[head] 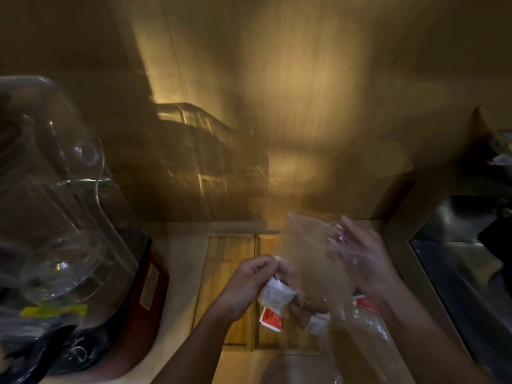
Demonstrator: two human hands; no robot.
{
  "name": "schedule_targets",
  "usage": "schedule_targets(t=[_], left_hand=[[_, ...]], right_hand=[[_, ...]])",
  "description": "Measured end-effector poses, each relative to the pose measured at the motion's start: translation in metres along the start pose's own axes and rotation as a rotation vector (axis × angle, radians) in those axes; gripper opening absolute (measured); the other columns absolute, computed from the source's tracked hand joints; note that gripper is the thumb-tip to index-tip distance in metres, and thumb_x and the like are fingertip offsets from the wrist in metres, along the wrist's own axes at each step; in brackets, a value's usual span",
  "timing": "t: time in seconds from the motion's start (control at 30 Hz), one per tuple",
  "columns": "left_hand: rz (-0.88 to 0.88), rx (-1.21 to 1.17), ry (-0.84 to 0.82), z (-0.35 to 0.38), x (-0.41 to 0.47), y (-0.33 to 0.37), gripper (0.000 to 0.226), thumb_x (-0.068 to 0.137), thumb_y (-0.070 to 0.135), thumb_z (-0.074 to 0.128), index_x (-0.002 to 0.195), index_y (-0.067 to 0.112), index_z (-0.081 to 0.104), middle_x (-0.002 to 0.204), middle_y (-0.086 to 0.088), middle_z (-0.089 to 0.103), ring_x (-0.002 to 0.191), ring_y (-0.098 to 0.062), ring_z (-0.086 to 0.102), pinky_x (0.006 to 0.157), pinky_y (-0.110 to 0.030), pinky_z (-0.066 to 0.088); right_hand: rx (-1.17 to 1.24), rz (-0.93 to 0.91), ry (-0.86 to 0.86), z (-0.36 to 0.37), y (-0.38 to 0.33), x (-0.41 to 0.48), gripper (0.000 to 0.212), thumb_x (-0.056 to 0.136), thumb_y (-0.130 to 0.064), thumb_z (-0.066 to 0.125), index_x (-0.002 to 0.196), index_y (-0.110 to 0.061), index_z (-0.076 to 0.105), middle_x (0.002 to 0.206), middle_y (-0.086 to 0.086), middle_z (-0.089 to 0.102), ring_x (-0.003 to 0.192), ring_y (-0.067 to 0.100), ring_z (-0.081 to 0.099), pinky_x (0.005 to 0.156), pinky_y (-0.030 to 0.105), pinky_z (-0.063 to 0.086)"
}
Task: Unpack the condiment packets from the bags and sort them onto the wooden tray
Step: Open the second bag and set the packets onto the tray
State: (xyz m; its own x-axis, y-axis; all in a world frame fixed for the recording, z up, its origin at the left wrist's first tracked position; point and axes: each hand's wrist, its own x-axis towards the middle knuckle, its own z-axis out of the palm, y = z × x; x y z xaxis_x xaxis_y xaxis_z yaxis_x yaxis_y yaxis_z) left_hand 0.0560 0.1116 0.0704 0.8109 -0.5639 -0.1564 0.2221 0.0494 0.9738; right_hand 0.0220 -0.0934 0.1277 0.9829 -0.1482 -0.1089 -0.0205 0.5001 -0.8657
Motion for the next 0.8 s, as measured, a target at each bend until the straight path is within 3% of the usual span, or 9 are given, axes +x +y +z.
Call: schedule_targets(t=[0.1,0.2,0.27,0.33,0.43,0.5,0.6,0.7,0.8], left_hand=[[0.008,-0.159,0.100,-0.008,-0.003,-0.003,0.025,0.086,0.027,0.049,0.077,0.011,0.067,0.068,0.000,0.071,0.061,-0.010,0.065,0.056,-0.020,0.051],[-0.025,-0.343,0.205,-0.022,-0.009,-0.010,0.024,0.088,0.027,0.047,0.081,0.008,0.060,0.072,-0.007,0.071,0.066,-0.016,0.068,0.063,-0.026,0.056],[-0.058,-0.383,0.278,-0.032,-0.014,-0.018,0.027,0.089,0.029,0.048,0.084,0.006,0.062,0.082,-0.015,0.069,0.073,-0.023,0.067,0.070,-0.034,0.056],[-0.121,-0.390,0.354,-0.040,-0.020,-0.028,0.030,0.087,0.032,0.050,0.084,0.006,0.064,0.087,-0.020,0.068,0.075,-0.028,0.066,0.071,-0.037,0.055],[-0.237,-0.459,0.473,-0.048,-0.028,-0.042,0.034,0.088,0.035,0.050,0.081,0.006,0.066,0.085,-0.021,0.068,0.074,-0.031,0.066,0.074,-0.040,0.054],[-0.328,-0.545,0.528,-0.052,-0.032,-0.051,0.039,0.092,0.035,0.047,0.081,0.003,0.066,0.085,-0.022,0.069,0.074,-0.032,0.067,0.075,-0.042,0.055],[-0.438,-0.593,0.621,-0.058,-0.037,-0.059,0.034,0.094,0.029,0.045,0.081,0.005,0.064,0.076,-0.018,0.070,0.064,-0.030,0.068,0.064,-0.036,0.057],[-0.558,-0.593,0.692,-0.061,-0.038,-0.060,0.027,0.096,0.027,0.044,0.083,0.008,0.057,0.075,-0.016,0.061,0.064,-0.028,0.059,0.054,-0.031,0.052],[-0.610,-0.623,0.702,-0.065,-0.037,-0.062,0.030,0.096,0.024,0.044,0.074,0.008,0.056,0.070,-0.014,0.056,0.061,-0.027,0.055,0.045,-0.027,0.051]], right_hand=[[0.251,0.173,-0.033,-0.004,0.025,0.003,0.041,0.088,-0.035,0.044,0.078,-0.011,0.076,0.075,0.007,0.074,0.066,0.014,0.071,0.057,0.024,0.058],[0.173,0.290,-0.107,-0.008,0.056,0.001,0.067,0.068,-0.061,0.062,0.114,-0.013,0.064,0.113,0.014,0.069,0.109,0.030,0.063,0.092,0.047,0.050],[0.032,0.362,-0.205,-0.006,0.072,-0.001,0.077,0.062,-0.061,0.070,0.124,-0.017,0.057,0.128,0.013,0.061,0.120,0.033,0.054,0.099,0.056,0.041],[-0.137,0.415,-0.278,0.000,0.086,-0.001,0.074,0.061,-0.048,0.077,0.125,-0.018,0.055,0.127,0.013,0.061,0.118,0.035,0.056,0.097,0.061,0.041],[-0.262,0.435,-0.194,0.012,0.107,0.001,0.052,0.065,-0.018,0.075,0.115,-0.018,0.059,0.114,0.009,0.069,0.106,0.033,0.062,0.093,0.056,0.044],[-0.318,0.456,-0.144,0.016,0.121,0.004,0.043,0.073,-0.003,0.070,0.113,-0.014,0.059,0.105,0.008,0.072,0.093,0.034,0.064,0.080,0.049,0.048],[-0.417,0.509,-0.077,0.021,0.136,0.007,0.036,0.078,0.001,0.065,0.112,-0.010,0.059,0.107,0.013,0.066,0.088,0.029,0.067,0.068,0.041,0.058],[-0.463,0.561,-0.038,0.025,0.143,0.009,0.026,0.078,-0.002,0.067,0.104,-0.005,0.062,0.108,0.020,0.065,0.092,0.034,0.068,0.078,0.055,0.056],[-0.412,0.606,0.035,0.032,0.145,0.011,0.010,0.081,0.001,0.062,0.091,0.001,0.063,0.100,0.021,0.064,0.084,0.035,0.067,0.061,0.048,0.060]])
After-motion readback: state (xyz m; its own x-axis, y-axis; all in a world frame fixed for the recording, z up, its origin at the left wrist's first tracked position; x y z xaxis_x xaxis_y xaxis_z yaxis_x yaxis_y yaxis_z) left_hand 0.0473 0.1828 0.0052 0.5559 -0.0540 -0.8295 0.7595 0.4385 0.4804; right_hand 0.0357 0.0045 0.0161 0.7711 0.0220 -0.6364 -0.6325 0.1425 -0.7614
